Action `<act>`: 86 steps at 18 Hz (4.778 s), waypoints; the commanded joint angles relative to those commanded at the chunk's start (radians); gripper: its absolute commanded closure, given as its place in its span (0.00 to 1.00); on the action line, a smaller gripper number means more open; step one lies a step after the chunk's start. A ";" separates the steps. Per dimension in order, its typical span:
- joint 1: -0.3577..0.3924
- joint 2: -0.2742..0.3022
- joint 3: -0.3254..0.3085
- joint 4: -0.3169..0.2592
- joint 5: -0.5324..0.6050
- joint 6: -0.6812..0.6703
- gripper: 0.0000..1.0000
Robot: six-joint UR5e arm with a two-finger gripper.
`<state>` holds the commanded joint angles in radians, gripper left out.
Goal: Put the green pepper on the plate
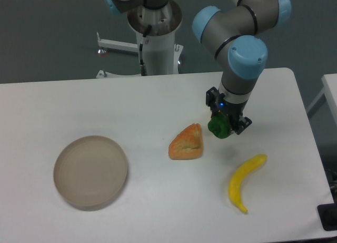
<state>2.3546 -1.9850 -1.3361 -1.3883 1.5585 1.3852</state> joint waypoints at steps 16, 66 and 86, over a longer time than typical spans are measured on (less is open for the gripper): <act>-0.222 0.011 0.020 0.005 -0.104 -0.308 0.85; -0.012 0.055 -0.074 0.060 -0.023 0.056 0.00; -0.006 0.015 -0.086 0.034 0.025 0.097 0.00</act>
<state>2.3485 -1.9696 -1.4220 -1.3545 1.5831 1.4818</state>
